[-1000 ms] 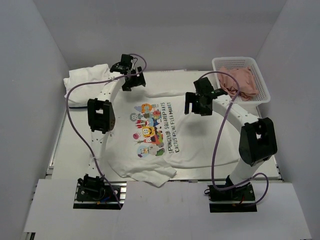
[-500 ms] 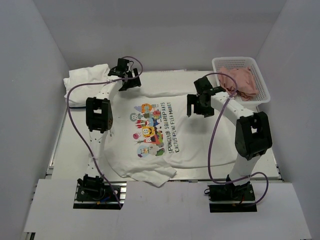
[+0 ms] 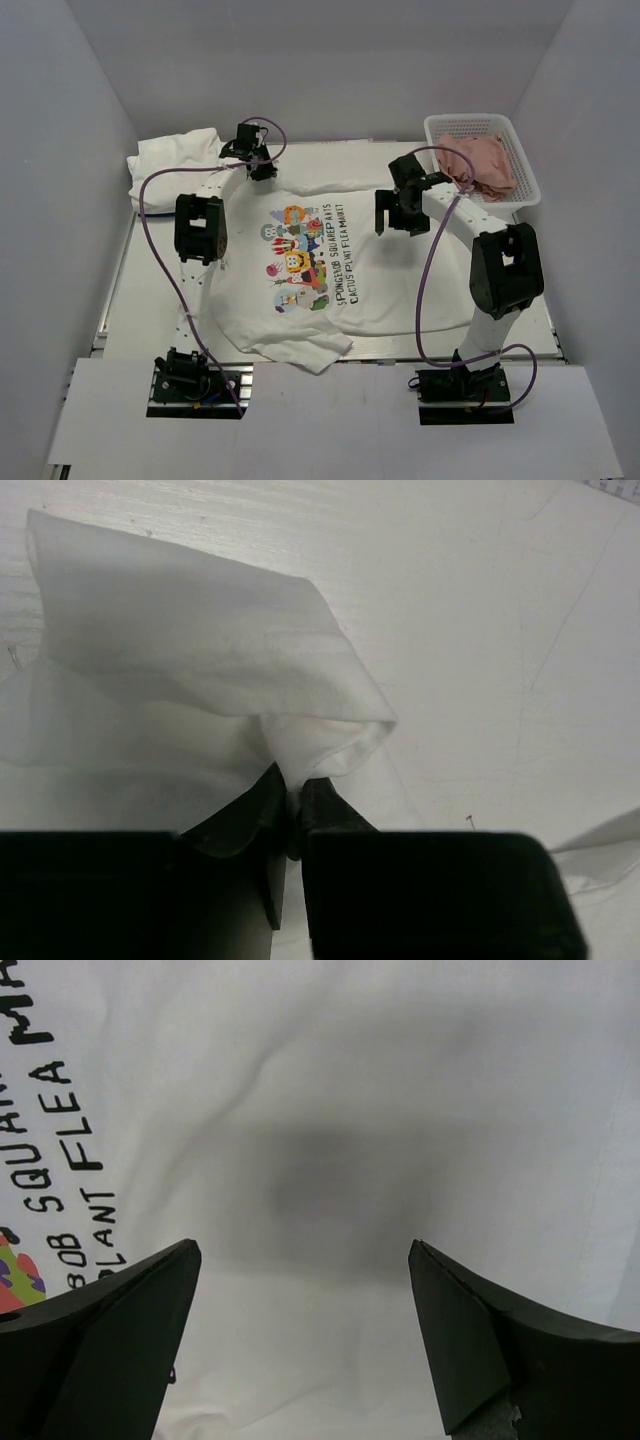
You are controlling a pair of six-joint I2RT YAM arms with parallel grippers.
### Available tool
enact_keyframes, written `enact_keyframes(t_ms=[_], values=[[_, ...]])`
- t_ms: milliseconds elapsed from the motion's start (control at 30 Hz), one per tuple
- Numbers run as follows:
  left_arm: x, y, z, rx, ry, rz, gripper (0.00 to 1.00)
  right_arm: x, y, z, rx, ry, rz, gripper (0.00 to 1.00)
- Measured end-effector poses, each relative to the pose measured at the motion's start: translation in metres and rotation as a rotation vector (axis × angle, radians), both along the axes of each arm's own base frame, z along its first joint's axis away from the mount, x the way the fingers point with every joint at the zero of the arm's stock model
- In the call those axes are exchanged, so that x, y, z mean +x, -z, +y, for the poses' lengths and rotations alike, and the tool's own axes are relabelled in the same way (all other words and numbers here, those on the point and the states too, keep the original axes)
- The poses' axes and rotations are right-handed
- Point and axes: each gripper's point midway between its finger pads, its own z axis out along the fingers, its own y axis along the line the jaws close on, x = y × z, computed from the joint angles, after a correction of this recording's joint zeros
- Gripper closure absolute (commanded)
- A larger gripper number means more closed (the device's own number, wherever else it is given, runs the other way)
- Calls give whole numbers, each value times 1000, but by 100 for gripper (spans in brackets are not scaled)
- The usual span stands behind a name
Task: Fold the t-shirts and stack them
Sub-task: Flatten out the tshirt
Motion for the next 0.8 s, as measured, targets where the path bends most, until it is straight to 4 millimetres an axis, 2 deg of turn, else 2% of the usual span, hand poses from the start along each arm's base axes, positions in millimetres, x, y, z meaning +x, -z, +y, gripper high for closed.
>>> enact_keyframes(t_ms=[33, 100, 233, 300, 333, 367, 400, 433, 533, 667, 800], values=[[-1, -1, -1, -8, -2, 1, 94, 0, 0, 0, 0, 0, 1, 10], [-1, -3, -3, -27, -11, -5, 100, 0, 0, 0, 1, 0, 1, 10], [10, -16, -14, -103, -14, -60, 100, -1, 1, 1, 6, -2, 2, 10], [18, -28, -23, -174, -24, -100, 94, 0, 2, 1, 8, -2, 1, 10], [24, -35, -28, -223, -39, -123, 87, 0, 2, 1, 9, -2, -1, 10], [29, -41, -32, -263, -50, -143, 50, 0, 2, 2, 10, -2, -2, 10], [36, -47, -35, -309, -69, -167, 19, 1, 2, 2, 13, -2, -4, 10], [42, -50, -38, -348, -88, -185, 0, 1, 1, 2, 15, -2, -5, 10], [60, -55, -43, -488, -182, -223, 0, 1, 1, 3, 17, 2, -5, 10], [85, -53, -39, -566, -283, -276, 0, 0, 2, 3, 25, 7, -8, 10], [92, -54, -31, -567, -334, -311, 0, -8, 2, 2, 34, 8, -7, 10]])
